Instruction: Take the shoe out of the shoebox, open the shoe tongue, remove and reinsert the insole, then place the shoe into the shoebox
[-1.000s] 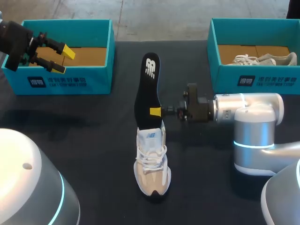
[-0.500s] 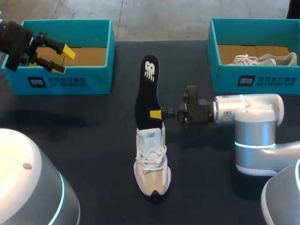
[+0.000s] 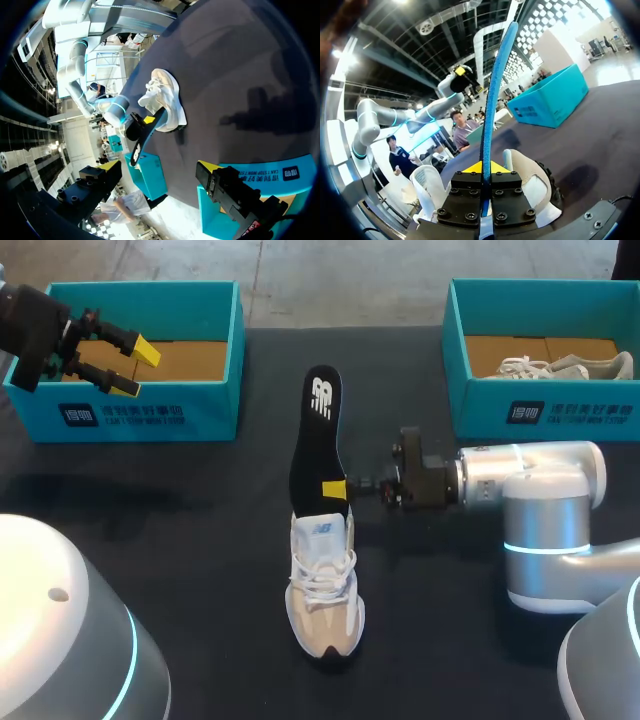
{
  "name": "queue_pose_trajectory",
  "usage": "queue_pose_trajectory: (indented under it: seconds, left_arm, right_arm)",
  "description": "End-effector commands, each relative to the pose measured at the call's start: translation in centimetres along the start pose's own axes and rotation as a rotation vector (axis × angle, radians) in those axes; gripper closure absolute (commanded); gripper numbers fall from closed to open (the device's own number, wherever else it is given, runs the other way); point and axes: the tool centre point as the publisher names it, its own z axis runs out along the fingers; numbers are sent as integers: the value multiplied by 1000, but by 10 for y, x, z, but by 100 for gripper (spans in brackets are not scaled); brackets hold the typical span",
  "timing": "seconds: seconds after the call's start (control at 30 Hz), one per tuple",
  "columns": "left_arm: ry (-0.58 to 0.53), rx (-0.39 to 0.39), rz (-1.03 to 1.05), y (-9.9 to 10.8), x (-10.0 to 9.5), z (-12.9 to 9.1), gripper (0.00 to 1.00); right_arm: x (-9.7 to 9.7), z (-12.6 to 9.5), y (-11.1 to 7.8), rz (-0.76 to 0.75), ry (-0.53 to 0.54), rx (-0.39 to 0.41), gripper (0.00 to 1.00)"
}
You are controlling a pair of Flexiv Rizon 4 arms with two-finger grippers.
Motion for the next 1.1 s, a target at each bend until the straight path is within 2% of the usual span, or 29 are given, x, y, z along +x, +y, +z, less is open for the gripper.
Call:
queue_pose_trajectory:
  seconds: [0.03, 1.1]
  left_arm:
    - [2, -1, 1, -1, 0, 0, 0]
    - [2, -1, 1, -1, 0, 0, 0]
  right_arm:
    - [-2, 0, -2, 9, 11, 13, 100]
    - [2, -1, -29, 44, 50, 55, 100]
